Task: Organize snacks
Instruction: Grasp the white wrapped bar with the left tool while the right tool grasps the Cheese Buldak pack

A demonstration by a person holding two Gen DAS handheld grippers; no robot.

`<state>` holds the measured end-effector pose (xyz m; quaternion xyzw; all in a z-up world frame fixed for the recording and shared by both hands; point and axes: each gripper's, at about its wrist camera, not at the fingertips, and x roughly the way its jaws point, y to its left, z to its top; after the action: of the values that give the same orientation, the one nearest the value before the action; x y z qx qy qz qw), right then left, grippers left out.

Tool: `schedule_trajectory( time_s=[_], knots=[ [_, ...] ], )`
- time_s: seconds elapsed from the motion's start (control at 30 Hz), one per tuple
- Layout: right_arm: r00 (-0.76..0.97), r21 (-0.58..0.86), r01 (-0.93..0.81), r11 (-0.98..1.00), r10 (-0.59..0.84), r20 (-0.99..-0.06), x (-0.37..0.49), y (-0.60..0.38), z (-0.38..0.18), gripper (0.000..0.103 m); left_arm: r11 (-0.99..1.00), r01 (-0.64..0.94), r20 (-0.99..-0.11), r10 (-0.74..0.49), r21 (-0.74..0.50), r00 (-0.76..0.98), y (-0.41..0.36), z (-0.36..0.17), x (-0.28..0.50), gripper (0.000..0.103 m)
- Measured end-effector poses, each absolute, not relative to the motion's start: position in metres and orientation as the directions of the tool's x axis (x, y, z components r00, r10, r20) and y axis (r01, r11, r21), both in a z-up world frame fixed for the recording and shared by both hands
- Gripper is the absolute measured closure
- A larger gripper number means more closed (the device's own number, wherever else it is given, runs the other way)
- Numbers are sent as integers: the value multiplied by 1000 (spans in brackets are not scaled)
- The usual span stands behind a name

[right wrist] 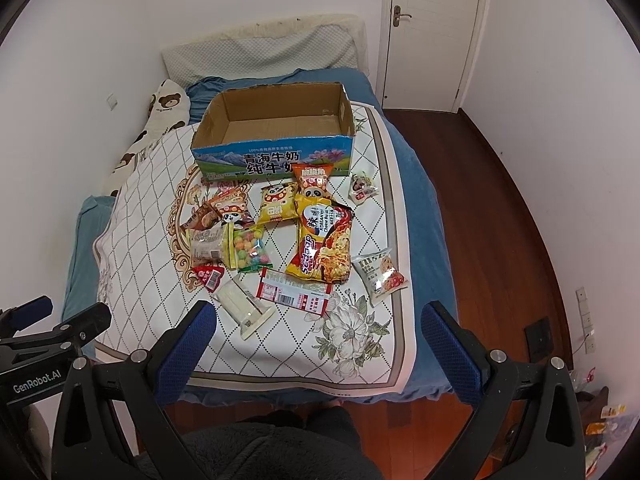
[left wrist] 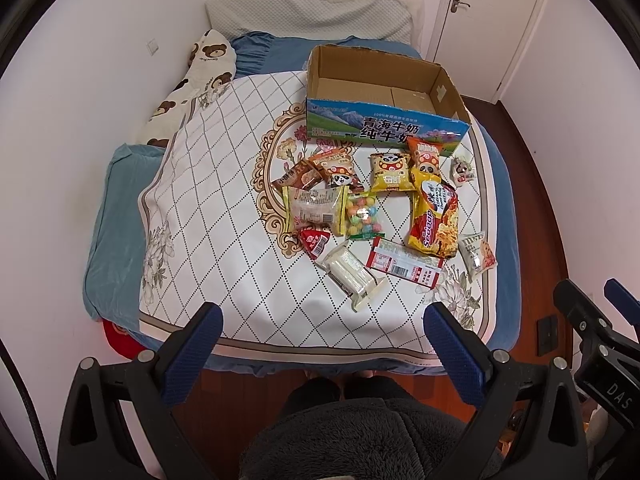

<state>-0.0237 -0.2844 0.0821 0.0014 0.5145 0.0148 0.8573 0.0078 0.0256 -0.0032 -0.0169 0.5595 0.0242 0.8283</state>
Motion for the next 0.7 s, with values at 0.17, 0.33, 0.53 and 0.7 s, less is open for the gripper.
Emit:
schedule_trajectory(
  time_s=[0.17,0.33,0.53,0.7],
  knots=[
    [458,58,-3,998,52,-887,-15,-290,73,0,995,-98,-936,24,-11,350,31,-24,23,0],
    [409,127,41,991,99,-907,16,-302,35,0,985,-172,-964,39,-6,261,43,-81,62,0],
    [305,163,75,984,133,-943,75,-319,-46,0,955,-271,-992,-106,-121,69,50,-167,105,0],
    [232,178,75,981,157,-960,132,-325,-108,0,893,-385,-961,-272,-235,-44,45,-233,131,1]
  ],
)
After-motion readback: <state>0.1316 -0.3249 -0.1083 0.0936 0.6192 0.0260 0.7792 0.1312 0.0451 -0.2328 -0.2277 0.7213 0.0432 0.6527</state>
